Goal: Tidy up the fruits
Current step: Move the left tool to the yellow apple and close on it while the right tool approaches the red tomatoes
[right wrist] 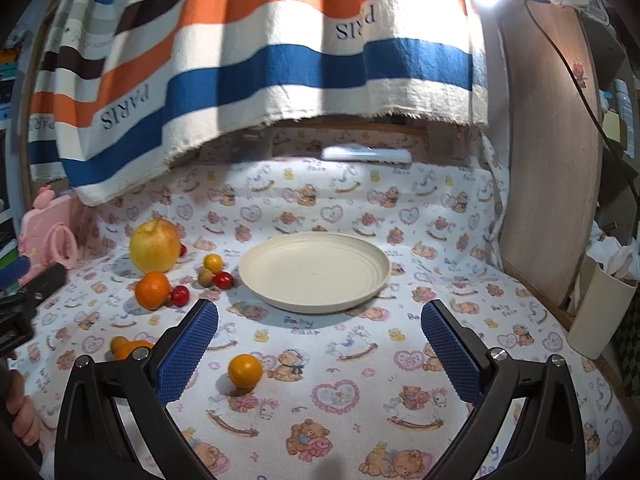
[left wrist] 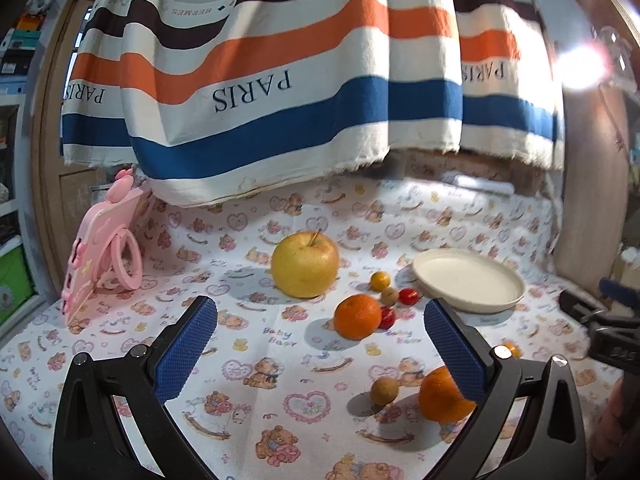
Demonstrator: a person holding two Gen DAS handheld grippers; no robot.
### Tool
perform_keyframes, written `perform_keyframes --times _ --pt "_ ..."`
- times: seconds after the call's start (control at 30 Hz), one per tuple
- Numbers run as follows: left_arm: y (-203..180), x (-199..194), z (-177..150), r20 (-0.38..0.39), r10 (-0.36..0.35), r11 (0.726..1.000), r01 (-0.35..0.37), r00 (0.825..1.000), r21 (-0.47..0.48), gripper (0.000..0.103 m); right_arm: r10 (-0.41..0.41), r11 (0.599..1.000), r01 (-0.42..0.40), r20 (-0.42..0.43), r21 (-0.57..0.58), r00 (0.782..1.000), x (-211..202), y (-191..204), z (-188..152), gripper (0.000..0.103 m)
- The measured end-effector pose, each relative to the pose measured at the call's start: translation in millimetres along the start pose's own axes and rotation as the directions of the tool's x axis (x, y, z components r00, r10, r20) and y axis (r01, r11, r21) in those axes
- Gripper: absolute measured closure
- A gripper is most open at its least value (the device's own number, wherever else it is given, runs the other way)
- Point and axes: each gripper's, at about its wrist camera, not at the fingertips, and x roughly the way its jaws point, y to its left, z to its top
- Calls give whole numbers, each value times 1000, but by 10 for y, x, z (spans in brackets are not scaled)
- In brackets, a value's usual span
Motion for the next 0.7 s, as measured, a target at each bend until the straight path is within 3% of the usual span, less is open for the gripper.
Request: perform_keyframes --times 0.07,0.23,0.33,0.37,0.43,0.57,0.63,0.7 --pt "38 -78 38 29 -38 999 38 999 -2 0 -20 1000 20 -23 -7 1000 30 -12 2 1" --pt "44 -227 319 45 28 995 -32 999 92 0 -54 999 54 13 1 998 -61 -124 164 1" --pt "79 -265 549 38 63 993 -66 997 99 0 -2 1000 2 -20 -25 1000 -100 -175 422 1" --pt "92 -266 630 29 43 994 -46 999 97 0 14 999 -14 -16 -35 1000 -118 -193 539 1" --pt "109 -279 772 35 5 996 -9 999 93 0 6 999 -5 9 -52 1000 -144 -197 730 1" --pt "22 -241 1079 81 25 993 -34 996 115 0 -21 997 26 77 -73 997 -185 -145 1147 1" --pt "-76 -183 1244 91 28 987 -42 995 156 0 34 999 -29 116 -46 993 -166 -146 1332 1" --pt "-229 -138 1379 126 109 968 -134 986 211 0 107 994 -110 165 4 980 -126 -180 1471 1"
